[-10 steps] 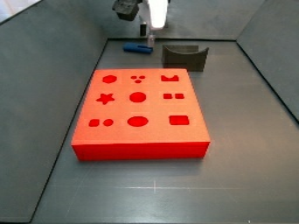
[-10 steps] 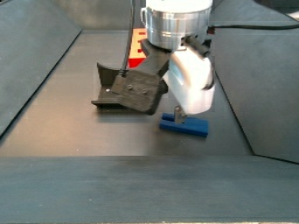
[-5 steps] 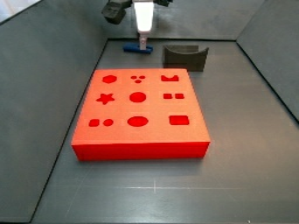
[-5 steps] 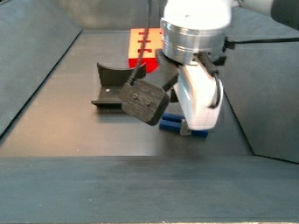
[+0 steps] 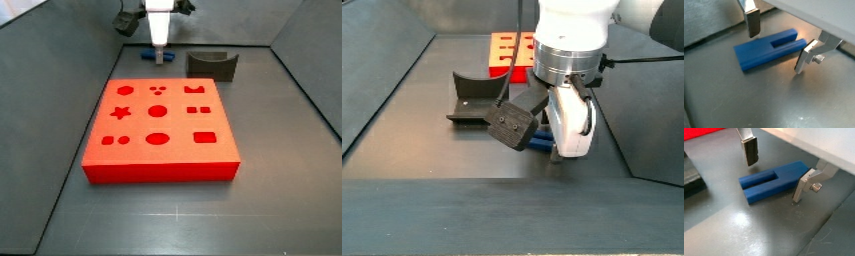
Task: Pick up the square-circle object. Move up. Place the square-circle object on the fixture. Regrasp the square-circle object. Move to above the board. Insert the square-circle object.
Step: Pick up the square-circle object.
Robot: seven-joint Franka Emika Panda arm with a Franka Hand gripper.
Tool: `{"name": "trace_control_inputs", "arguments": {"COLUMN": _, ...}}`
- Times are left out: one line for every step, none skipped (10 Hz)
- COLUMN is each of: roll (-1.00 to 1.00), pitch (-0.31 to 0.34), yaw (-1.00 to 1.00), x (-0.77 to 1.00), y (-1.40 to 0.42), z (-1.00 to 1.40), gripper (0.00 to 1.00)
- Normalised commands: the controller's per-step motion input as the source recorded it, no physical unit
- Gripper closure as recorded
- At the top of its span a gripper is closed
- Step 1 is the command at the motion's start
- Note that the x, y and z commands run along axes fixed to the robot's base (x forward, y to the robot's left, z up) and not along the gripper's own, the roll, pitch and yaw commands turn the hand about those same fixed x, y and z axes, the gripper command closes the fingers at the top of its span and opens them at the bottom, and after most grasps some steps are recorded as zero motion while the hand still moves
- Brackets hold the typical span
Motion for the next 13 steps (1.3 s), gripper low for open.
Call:
{"name": "trace_control_inputs", "arguments": {"roll": -0.33, "pitch": -0.31, "yaw": 0.0, "x": -0.16, "y": 0.05, "z": -0.01, "gripper": 0.0}}
{"name": "trace_control_inputs", "arguments": {"roll": -0.35, "pitch": -0.347, "yaw": -0.01, "x": -0.25, "y": 0.07, "z": -0.14, "gripper": 0.0}}
{"name": "trace_control_inputs", "arguments": {"roll": -0.32, "pitch": -0.336, "yaw": -0.03, "x": -0.28, "y": 0.03, "z": -0.22, "gripper": 0.0}}
{"name": "trace_control_inputs", "arguments": {"roll": -0.28, "pitch": -0.32, "yaw": 0.0, "x": -0.19, "y": 0.05, "z": -0.28, "gripper": 0.0}}
{"name": "trace_control_inputs", "arguments": {"roll": -0.29, "pitch": -0.309, "yaw": 0.04, "x": -0.23, "y": 0.14, "z": -0.21, "gripper": 0.0}}
{"name": "trace_control_inputs", "arguments": {"roll": 0.0, "pitch": -0.113, "yaw": 0.0, "x": -0.06, "y": -0.05, "z": -0.06, "gripper": 0.0}}
{"name": "trace_control_inputs", "arguments": {"roll": 0.0, "pitch": 0.0, "yaw": 0.0, "x": 0.0, "y": 0.0, "z": 0.0, "gripper": 1.0}}
{"name": "trace_control_inputs", "arguments": {"roll": 0.0, "pitch": 0.0, "yaw": 0.0, "x": 0.0, "y": 0.0, "z": 0.0, "gripper": 1.0}}
{"name": "trace_control_inputs", "arguments": {"roll": 0.0, "pitch": 0.0, "yaw": 0.0, "x": 0.0, "y": 0.0, "z": 0.0, "gripper": 1.0}}
{"name": "trace_control_inputs", "arguments": {"roll": 0.0, "pitch": 0.0, "yaw": 0.0, "x": 0.0, "y": 0.0, "z": 0.0, "gripper": 1.0}}
{"name": "trace_control_inputs", "arguments": {"roll": 0.0, "pitch": 0.0, "yaw": 0.0, "x": 0.0, "y": 0.0, "z": 0.0, "gripper": 1.0}}
{"name": "trace_control_inputs", "arguments": {"roll": 0.0, "pitch": 0.0, "yaw": 0.0, "x": 0.0, "y": 0.0, "z": 0.0, "gripper": 1.0}}
{"name": "trace_control_inputs", "arguments": {"roll": 0.0, "pitch": 0.0, "yaw": 0.0, "x": 0.0, "y": 0.0, "z": 0.0, "gripper": 1.0}}
